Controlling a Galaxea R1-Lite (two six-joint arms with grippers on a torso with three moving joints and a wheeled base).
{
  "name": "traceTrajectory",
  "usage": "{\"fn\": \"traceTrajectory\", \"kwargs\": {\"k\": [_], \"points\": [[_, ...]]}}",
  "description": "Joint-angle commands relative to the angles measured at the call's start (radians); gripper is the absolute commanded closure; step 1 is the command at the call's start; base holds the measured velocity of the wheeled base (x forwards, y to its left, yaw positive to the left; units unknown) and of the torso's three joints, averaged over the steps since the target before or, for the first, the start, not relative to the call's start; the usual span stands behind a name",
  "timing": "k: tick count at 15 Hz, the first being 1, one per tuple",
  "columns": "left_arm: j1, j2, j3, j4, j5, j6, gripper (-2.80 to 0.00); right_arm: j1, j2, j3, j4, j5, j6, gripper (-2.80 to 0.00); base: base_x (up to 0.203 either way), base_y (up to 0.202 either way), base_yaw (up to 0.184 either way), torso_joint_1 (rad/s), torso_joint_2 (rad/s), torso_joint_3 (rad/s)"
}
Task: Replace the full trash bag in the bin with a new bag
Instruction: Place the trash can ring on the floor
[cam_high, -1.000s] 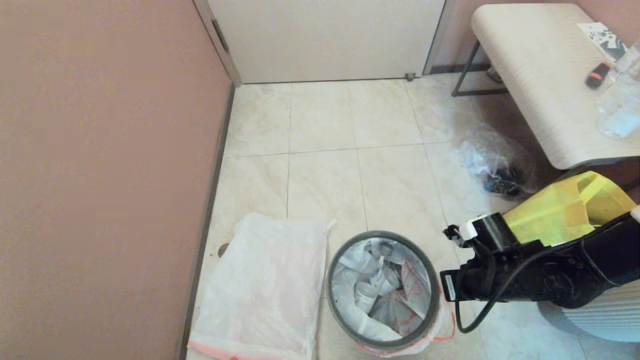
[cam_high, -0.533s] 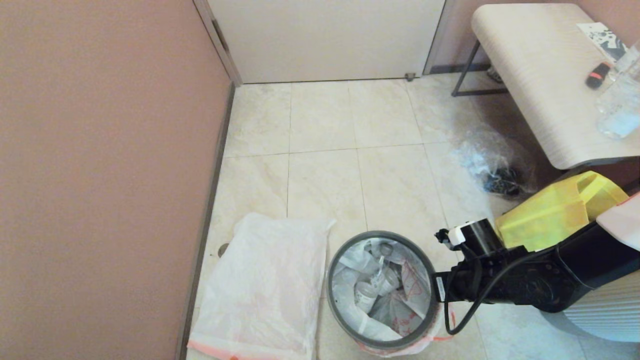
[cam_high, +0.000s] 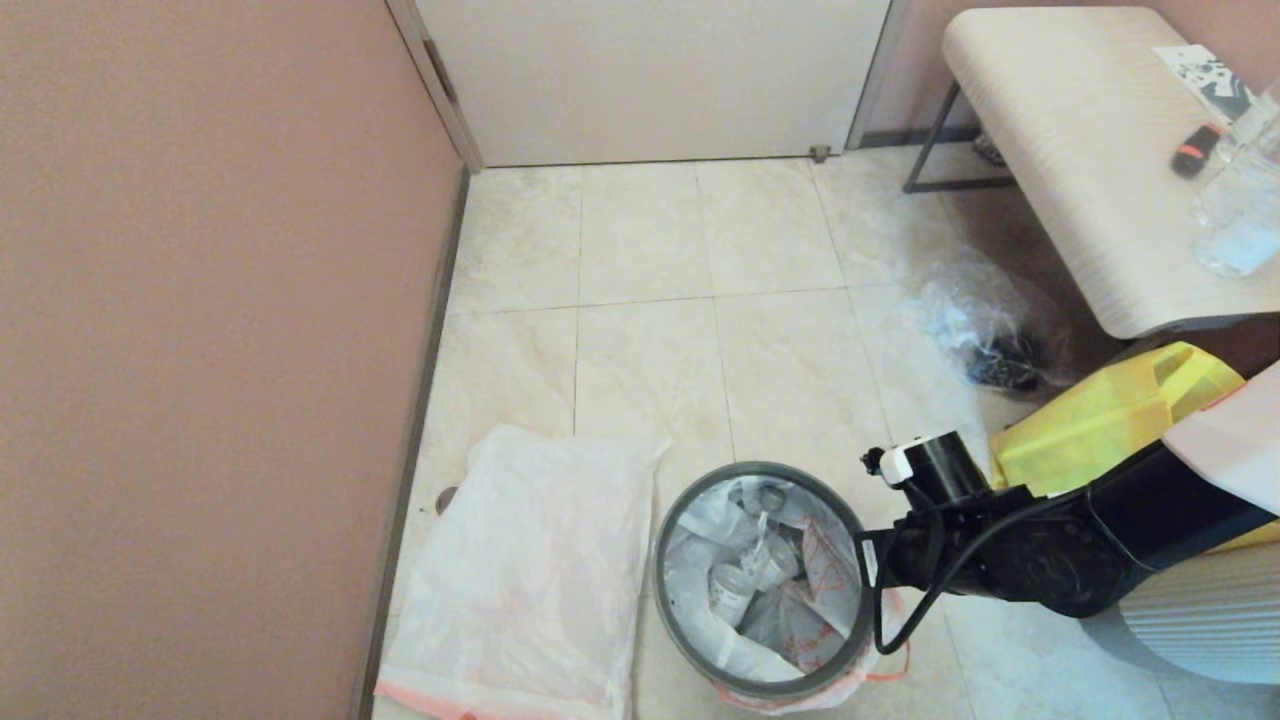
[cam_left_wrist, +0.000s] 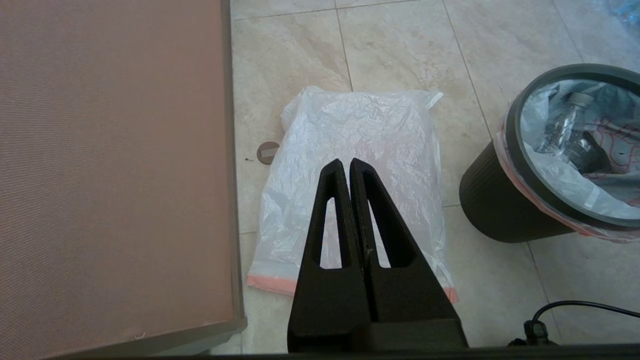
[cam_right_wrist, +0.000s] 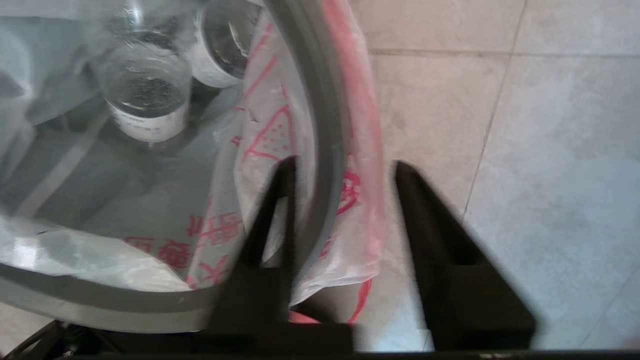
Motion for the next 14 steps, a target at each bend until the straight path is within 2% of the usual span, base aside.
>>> {"fn": "traceTrajectory", "kwargs": {"k": [1,9,10,14], "points": [[0.001,0.001,0.011,-0.001,0.000,0.000,0.00,0.016,-0.007,-0.005,-0.002,-0.004,0.001,-2.80,0.000,0.000,0.000,0.000,0.00,0.000],[0.000,0.001,0.012,-0.001,0.000,0.000,0.00,0.006,0.043,-0.045,-0.007,-0.006,0.005,-2.80,0.000,0.000,0.000,0.000,0.00,0.000],[0.000,0.001,0.012,-0.001,0.000,0.000,0.00,0.004,0.045,-0.059,-0.006,-0.006,0.005,0.00,0.000,0.000,0.000,0.000,0.00,0.000],[0.000,0.001,0.011,0.000,0.000,0.000,0.00,0.001,0.077,-0.071,-0.007,-0.016,0.004,0.00,0.000,0.000,0.000,0.000,0.00,0.000]]}}
